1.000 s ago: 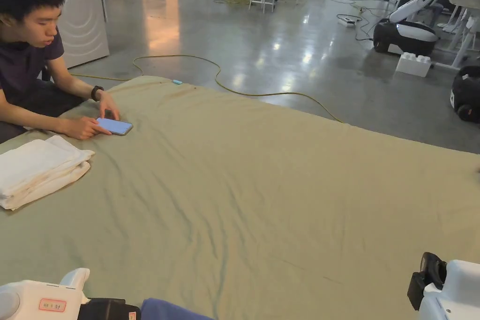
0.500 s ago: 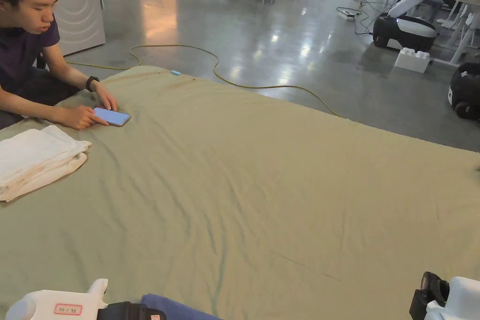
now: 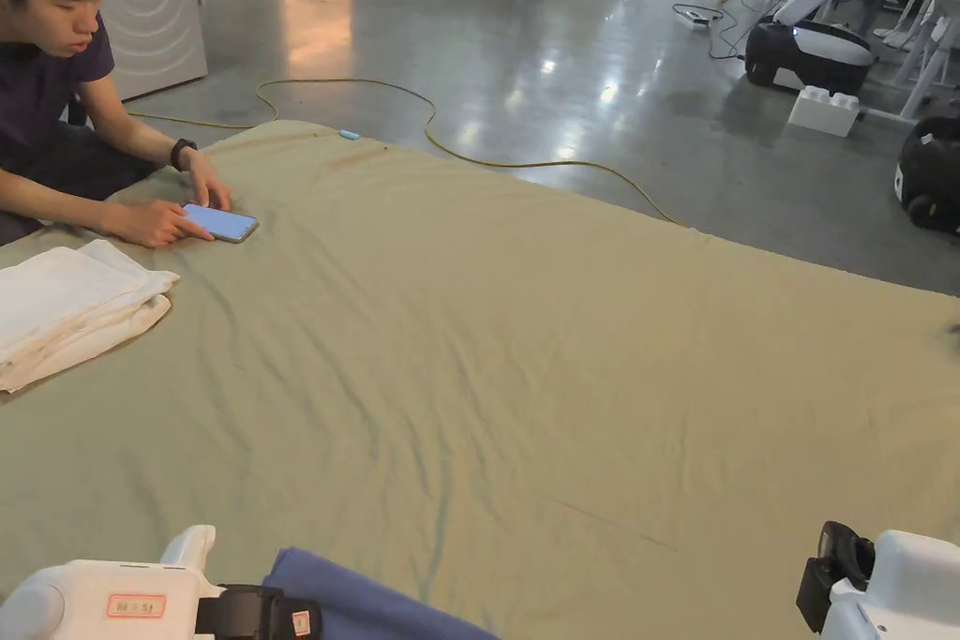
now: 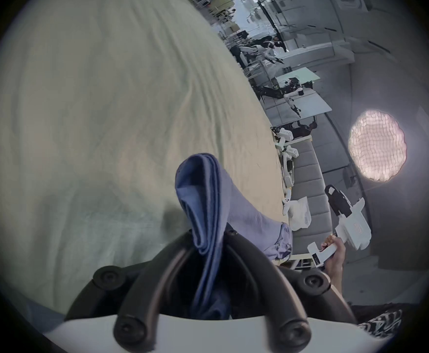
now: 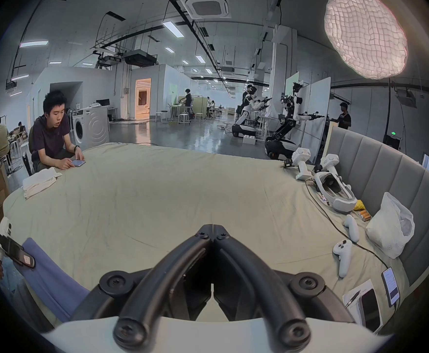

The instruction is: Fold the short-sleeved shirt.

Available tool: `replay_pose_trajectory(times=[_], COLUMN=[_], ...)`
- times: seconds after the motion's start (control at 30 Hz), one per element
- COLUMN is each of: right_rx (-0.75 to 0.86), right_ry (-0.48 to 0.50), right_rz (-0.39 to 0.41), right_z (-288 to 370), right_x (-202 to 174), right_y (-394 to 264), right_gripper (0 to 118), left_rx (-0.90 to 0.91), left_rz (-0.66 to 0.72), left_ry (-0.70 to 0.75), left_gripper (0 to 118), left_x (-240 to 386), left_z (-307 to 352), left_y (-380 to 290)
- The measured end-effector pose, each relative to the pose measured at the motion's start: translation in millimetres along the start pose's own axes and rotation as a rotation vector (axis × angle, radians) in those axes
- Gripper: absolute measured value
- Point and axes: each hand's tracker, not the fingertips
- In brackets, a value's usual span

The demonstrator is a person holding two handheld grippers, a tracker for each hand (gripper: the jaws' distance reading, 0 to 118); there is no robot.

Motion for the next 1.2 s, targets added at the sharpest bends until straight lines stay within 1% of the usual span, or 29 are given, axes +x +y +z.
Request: replay_pose_trajectory(times=[0.13,0.17,0.3,0.4,0.53,0.7,0.77,0.83,0.97,1.1,1.2], right_rx=[0.009,0.013,0.023,0.026,0.024,0.019,0.017,0.015,0.01,0.002,-0.006], right_ry=[0.005,0.006,0.009,0.013,0.017,0.02,0.021,0.02,0.006,-0.016,-0.031], right_rz=[-0.001,-0.002,0.0,0.002,-0.008,-0.019,-0.023,-0.025,-0.027,-0.037,-0.041], right_z=[1,2,3,2,1,2,3,5,8,11,13], right_x=[3,3,6,7,8,10,13,16,23,32,39], right_y=[3,3,4,4,1,-2,-3,-4,-8,-12,-16], right_gripper=[0,0,0,0,0,0,0,0,0,0,0], left_rx=[0.022,0.024,0.065,0.059,0.039,-0.014,-0.048,-0.077,-0.159,-0.249,-0.278], left_rz=[-0.03,-0.012,-0.038,-0.035,-0.045,-0.035,-0.052,-0.074,-0.094,-0.119,-0.11], left_ry=[0.071,0.08,0.243,0.331,0.308,0.116,0.077,0.069,0.084,0.17,0.249], left_gripper=[9,9,9,9,9,9,9,9,9,9,9], left_x=[24,26,40,54,81,124,138,153,159,163,161], left_z=[29,39,75,87,81,49,31,9,-47,-106,-143], left_y=[10,13,25,28,19,4,-1,-7,-16,-37,-51])
